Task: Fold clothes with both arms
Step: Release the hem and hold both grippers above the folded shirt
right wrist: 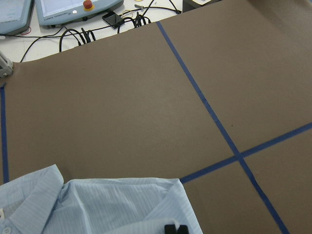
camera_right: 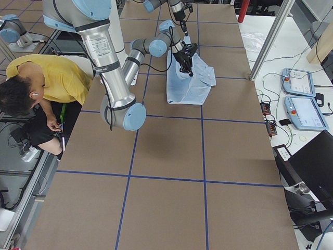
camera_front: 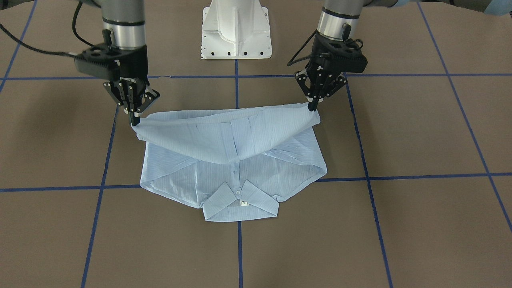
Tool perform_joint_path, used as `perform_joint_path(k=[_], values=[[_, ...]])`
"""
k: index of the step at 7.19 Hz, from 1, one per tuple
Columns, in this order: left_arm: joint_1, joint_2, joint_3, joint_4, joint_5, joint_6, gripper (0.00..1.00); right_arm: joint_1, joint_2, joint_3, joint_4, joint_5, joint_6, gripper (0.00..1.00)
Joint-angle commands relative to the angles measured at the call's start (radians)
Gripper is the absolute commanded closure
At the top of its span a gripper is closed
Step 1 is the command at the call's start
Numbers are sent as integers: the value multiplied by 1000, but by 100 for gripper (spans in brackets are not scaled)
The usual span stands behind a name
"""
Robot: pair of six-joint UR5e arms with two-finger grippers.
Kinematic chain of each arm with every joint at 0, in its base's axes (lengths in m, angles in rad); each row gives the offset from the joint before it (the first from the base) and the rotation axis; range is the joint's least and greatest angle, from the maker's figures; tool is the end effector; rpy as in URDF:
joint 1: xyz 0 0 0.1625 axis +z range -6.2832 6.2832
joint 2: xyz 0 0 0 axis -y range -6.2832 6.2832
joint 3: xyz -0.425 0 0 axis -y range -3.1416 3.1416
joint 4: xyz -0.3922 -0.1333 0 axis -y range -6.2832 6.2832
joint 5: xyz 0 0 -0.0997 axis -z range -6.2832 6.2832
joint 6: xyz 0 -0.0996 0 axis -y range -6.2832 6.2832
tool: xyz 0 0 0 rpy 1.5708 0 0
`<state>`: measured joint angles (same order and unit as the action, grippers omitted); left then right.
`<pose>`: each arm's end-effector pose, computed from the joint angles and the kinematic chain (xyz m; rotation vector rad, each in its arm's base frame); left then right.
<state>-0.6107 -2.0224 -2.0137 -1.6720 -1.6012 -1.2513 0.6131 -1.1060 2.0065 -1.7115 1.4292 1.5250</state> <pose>0.3912 -0.4329 0.2095 0.4229 0.9050 -0.2515 -0.3849 -0.4510 0.2379 0.3787 -0.6846 0.5924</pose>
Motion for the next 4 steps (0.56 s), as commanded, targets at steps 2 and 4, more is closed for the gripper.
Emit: perform_joint_path(k=[2, 4], values=[[0, -30, 360, -326, 84, 0, 100, 14, 29, -289, 232, -4, -22, 100], [0, -32, 464, -393, 99, 0, 100, 13, 37, -372, 289, -4, -20, 100]])
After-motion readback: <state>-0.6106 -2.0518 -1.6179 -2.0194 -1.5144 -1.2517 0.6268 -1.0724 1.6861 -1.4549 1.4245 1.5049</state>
